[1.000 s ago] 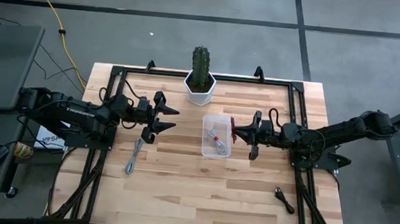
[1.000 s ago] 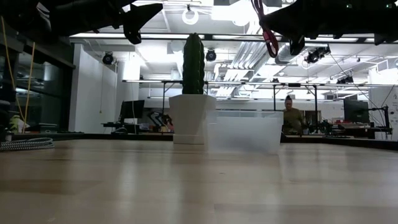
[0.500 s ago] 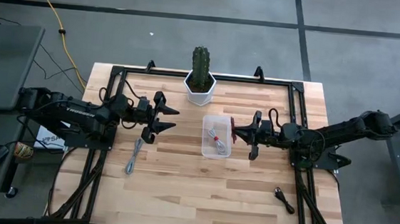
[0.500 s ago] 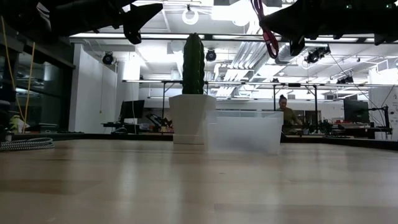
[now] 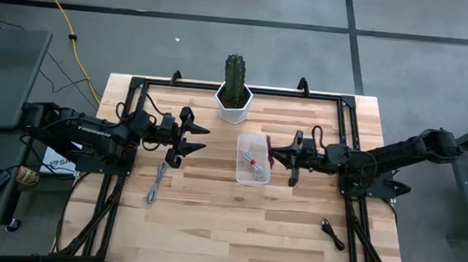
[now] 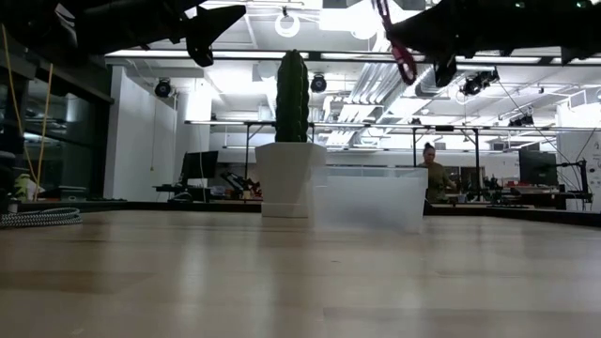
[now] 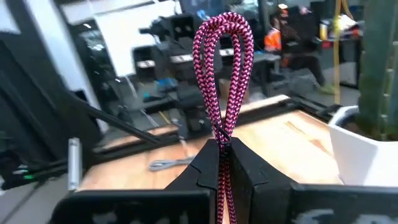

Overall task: Pick and place USB-C Cables
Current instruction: Put the black pink charger cable into the transparent bin

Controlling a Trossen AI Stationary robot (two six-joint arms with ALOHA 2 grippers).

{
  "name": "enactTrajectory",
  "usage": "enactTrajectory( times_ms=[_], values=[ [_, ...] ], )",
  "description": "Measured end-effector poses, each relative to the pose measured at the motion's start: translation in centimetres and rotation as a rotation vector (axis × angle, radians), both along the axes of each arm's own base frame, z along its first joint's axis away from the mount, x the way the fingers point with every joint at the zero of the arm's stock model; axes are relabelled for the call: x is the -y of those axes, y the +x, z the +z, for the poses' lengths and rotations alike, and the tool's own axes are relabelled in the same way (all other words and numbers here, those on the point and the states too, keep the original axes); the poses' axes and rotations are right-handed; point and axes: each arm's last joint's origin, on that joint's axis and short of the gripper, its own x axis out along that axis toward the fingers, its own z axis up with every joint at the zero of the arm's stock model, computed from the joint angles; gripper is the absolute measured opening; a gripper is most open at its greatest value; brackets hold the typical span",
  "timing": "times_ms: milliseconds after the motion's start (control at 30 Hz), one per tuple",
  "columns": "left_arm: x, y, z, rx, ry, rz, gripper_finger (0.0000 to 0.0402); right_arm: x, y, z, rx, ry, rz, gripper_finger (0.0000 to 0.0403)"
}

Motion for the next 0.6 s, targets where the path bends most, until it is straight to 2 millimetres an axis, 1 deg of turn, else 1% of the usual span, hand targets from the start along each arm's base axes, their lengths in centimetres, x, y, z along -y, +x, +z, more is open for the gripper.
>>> enactTrajectory(
  times_ms=[100, 200, 267, 367, 467, 600],
  values=[
    [0.0, 0.0, 0.0, 0.001, 0.0, 0.002, 0.0202, -0.2, 2.3, 0.3, -0.134, 0.014, -0.064, 0.0001],
    [0.0, 0.0, 0.0, 0.0, -0.001, 0.002, 0.0202, -0.2, 5.0, 0.4, -0.305, 0.015, -0.198, 0.0001],
    [0.0, 0.0, 0.0, 0.0, -0.001, 0.002, 0.0202, 0.0, 6.5, 0.1, -0.408, 0.019, -0.27, 0.0001],
    [0.0, 0.0, 0.0, 0.0, -0.001, 0.002, 0.0202, 0.3, 8.5, -0.7, -0.531, 0.073, -0.299, 0.0001],
    [0.0, 0.0, 0.0, 0.0, -0.001, 0.002, 0.0202, 0.5, 9.8, -1.6, -0.647, 0.124, -0.324, 0.0001],
    [0.0, 0.0, 0.0, 0.0, -0.001, 0.002, 0.0202, 0.9, 10.7, -2.8, -0.793, 0.169, -0.415, 0.0001]
  ],
)
